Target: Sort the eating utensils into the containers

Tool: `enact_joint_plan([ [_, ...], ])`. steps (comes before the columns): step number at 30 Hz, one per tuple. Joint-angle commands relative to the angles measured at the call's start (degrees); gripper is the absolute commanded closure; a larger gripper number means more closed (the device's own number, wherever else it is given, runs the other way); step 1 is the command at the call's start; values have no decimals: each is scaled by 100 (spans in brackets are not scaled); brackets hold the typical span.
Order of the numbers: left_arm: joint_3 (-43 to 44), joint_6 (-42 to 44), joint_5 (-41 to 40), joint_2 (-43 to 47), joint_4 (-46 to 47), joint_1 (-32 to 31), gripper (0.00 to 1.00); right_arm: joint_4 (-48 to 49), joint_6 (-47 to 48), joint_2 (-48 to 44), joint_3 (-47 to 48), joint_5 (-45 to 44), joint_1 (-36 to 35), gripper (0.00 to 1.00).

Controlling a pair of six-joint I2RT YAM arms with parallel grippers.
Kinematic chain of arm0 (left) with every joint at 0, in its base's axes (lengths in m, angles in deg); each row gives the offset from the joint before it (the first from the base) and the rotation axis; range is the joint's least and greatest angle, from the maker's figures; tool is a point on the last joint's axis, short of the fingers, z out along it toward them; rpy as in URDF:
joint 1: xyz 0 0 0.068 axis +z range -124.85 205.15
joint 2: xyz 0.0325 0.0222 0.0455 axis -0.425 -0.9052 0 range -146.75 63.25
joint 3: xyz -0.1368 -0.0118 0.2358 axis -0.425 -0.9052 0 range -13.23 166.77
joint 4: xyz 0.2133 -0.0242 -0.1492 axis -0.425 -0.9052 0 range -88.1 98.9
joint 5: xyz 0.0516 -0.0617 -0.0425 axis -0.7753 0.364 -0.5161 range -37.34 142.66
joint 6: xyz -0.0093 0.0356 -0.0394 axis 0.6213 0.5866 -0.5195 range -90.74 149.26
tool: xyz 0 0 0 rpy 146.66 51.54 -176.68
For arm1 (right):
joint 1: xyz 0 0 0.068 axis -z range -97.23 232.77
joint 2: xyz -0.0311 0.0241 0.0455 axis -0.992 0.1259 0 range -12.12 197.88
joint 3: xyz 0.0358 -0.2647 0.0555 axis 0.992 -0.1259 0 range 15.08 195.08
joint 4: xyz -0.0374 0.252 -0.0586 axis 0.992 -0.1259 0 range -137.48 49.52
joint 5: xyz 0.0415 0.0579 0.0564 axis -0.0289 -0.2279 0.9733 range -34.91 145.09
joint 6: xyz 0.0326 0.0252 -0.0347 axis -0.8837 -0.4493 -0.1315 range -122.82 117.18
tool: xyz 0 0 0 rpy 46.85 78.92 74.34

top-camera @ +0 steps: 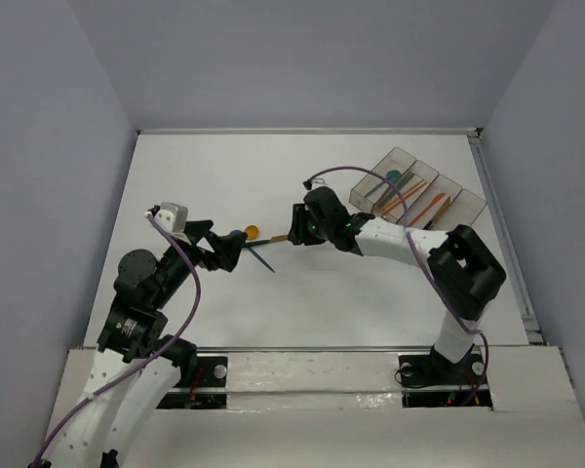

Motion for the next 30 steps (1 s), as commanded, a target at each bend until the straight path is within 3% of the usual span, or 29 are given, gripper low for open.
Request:
enact_joint_plan([
  [1,199,42,-104,-63,189,23,1,49,-44,624,869,-189,-585,48],
  [4,190,42,-113,-80,172,23,1,67,-106,1141,1238,-277,-823,41],
  [8,199,42,-95,-116,172,23,1,-12,-185,1600,1608,-251,-894,39],
  [15,190,42,-86,-89,181,76,1,-161,-150,1987,1907,-443,-894,37],
  [26,190,33,-60,-98,181,76,1,-337,-220,2357,2347,-928,-842,18],
  [30,181,33,-34,-98,189,76,1,-574,-194,2497,2566,-1182,-841,17],
])
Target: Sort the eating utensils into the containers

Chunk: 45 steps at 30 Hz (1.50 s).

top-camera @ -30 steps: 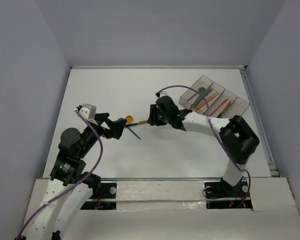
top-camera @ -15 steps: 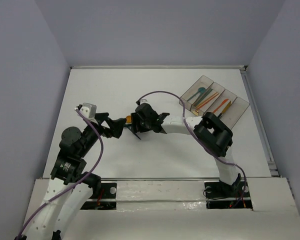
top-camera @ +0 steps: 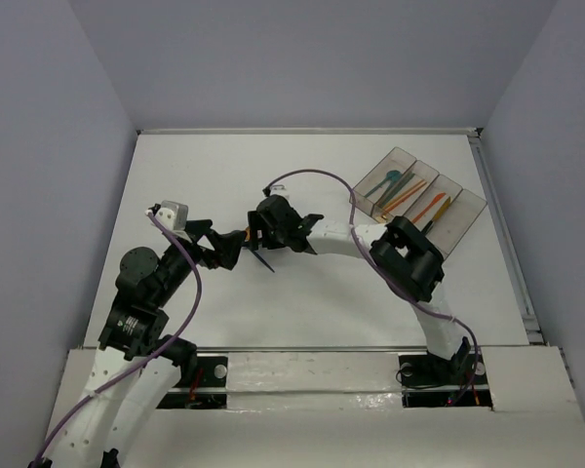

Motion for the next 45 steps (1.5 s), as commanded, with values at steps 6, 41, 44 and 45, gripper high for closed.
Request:
enact_joint_plan([
  [6,181,33,93,-33,192,36,1,-576,20,415,693,-589,40,17],
  [41,181,24,85,20,209,36,1,-602,855,-217,-722,-1169,444,53],
  [44,181,24,93,29,191,36,1,-742,1066,-226,-739,-1099,497,63],
  [45,173,24,93,29,200,36,1,-787,1101,-209,-739,-1082,497,66],
])
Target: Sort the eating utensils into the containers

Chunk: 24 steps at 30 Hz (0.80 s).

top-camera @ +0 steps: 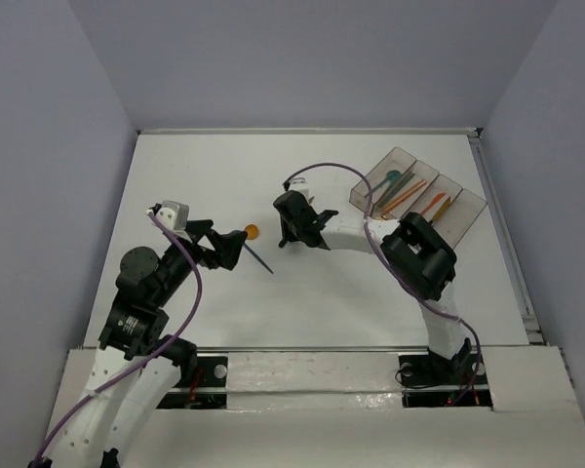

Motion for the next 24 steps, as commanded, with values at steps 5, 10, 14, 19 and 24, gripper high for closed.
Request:
enact_joint_plan([
  [5,181,24,47,33,200,36,1,-928,382,56,-416,-54,84,68],
  [10,181,24,56,42,209,36,1,-1130,224,-49,-637,-89,145,56],
  [14,181,33,65,42,200,36,1,-1315,74,-259,-987,-423,145,60],
  [19,181,24,74,60,218,36,1,-1298,30,-304,-1120,-494,145,89],
  [24,173,24,74,68,209,89,1,-359,-93,-1118,-1654,-161,206,100],
])
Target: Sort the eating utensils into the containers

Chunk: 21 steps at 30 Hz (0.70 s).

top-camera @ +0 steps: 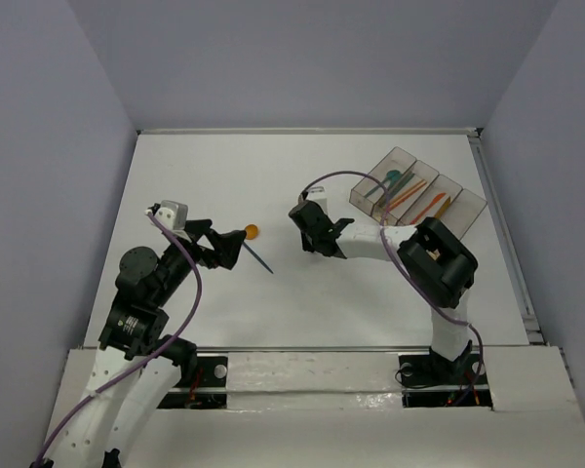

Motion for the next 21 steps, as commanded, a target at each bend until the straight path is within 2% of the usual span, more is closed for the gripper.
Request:
enact_joint_plan([
  [1,181,24,39,64,209,50,1,275,-102,-668,-786,397,104,100],
  [6,173,33,30,64,191,50,1,736,-233,-2092,-1340,39,411,100],
  [7,181,24,39,73,191,50,1,762,-294,-2599,-1549,-40,620,100],
  [10,181,24,30,143,200,50,1,947,-417,-3366,-1998,81,1095,100],
  [14,173,24,83,187,235,50,1,912,-409,-4351,-2622,143,2279,100],
  [21,164,15,171,169,244,50,1,648,-453,-4406,-2694,285,3724,100],
])
